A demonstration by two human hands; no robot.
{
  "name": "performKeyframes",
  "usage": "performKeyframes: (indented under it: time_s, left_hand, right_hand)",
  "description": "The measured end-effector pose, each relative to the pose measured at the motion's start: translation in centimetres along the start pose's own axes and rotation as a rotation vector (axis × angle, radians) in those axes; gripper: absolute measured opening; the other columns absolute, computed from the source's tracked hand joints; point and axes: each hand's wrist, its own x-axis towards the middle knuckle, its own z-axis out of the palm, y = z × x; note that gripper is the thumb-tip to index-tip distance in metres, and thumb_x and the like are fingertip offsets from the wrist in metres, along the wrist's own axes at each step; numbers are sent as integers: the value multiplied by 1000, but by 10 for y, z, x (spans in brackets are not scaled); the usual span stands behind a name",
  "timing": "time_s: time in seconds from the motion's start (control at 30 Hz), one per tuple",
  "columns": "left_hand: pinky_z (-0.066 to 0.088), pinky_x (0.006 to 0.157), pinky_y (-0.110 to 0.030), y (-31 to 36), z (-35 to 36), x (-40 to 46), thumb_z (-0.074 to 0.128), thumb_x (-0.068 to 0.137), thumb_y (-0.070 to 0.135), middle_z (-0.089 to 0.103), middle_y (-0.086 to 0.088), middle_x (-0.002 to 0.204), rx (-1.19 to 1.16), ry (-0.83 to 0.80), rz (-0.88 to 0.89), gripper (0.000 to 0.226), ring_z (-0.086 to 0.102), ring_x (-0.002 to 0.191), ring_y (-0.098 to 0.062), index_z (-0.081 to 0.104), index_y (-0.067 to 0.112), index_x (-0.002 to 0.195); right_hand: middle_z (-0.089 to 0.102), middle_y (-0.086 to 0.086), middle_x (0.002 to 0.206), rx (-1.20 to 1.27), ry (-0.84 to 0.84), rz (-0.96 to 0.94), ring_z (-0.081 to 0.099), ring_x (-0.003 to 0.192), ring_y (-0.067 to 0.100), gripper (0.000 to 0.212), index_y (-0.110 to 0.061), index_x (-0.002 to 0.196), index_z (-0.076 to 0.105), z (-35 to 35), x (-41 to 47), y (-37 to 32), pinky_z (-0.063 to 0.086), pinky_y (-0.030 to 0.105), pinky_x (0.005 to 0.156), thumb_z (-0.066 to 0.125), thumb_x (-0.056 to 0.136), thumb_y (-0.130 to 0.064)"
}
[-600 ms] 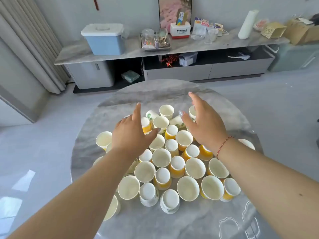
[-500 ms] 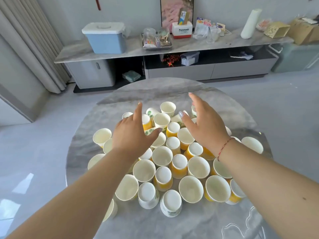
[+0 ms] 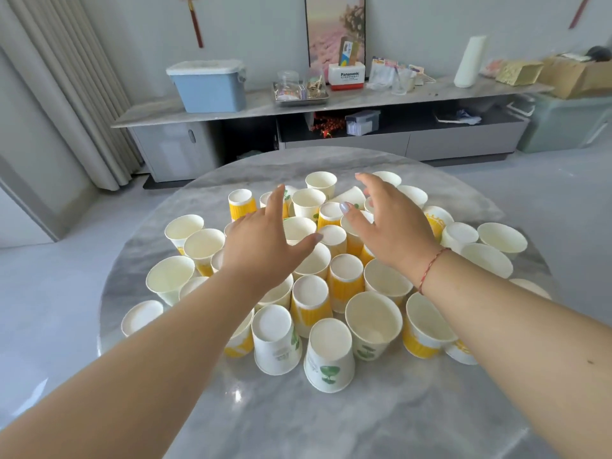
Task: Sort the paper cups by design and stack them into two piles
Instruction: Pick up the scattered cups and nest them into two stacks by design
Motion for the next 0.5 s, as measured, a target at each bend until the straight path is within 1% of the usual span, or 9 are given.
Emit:
performKeyframes:
  time_s: [0.17,0.23,0.3,0.37,0.4,0.47,0.5]
  left_hand:
    - [48,86,-41,10,-22,-24,52,77,67,64,-2,117,-50,-9,1,84,58,112,-24,23,25,143]
    - [48,86,-38,15,-28,-37,55,77,64,62,0,121,-94,-36,14,78,56,114,-22,28,28,140]
    - [46,87,-34,21,-32,-50,59,79,58,61,3,122,-160,-72,50,67,54,116,-18,38,28,135]
    - [47,88,-33,29,-34,-62,63,79,51,64,6,115,-210,-97,91,51,55,111,-15,55,26,123]
    - [46,88,-33,34,-32,-69,65,79,49,66,6,110,-222,-111,116,43,55,109,-15,62,25,115]
    - [43,87,-32,45,-23,-82,68,78,47,69,6,101,-206,-162,190,32,53,105,-15,70,25,101]
    - [41,87,-31,51,-16,-87,68,77,48,70,6,98,-170,-190,235,30,51,105,-15,71,28,98]
  right_hand:
    - [54,3,132,26,12,4,54,116,23,52,-21,134,42,-26,-25,-9,46,37,88,41,91,-49]
    - [57,2,125,31,-2,0,56,109,21,48,-21,128,48,-35,-35,-10,46,35,85,40,90,-51]
    - [60,-1,113,29,-25,-15,58,99,19,44,-22,120,53,-45,-48,-9,47,34,80,39,90,-52]
    - [63,-3,98,46,-34,-28,58,89,18,37,-22,105,60,-56,-62,-7,48,36,75,41,90,-50]
    - [63,-3,91,63,-29,-27,57,84,18,32,-21,96,62,-62,-69,-5,48,36,72,46,89,-47]
    - [64,-4,78,45,-49,-9,57,78,17,24,-19,81,64,-72,-84,0,45,32,64,54,86,-40]
    - [64,-5,74,-9,-85,-8,57,77,17,22,-20,76,64,-75,-91,4,42,29,59,56,84,-39]
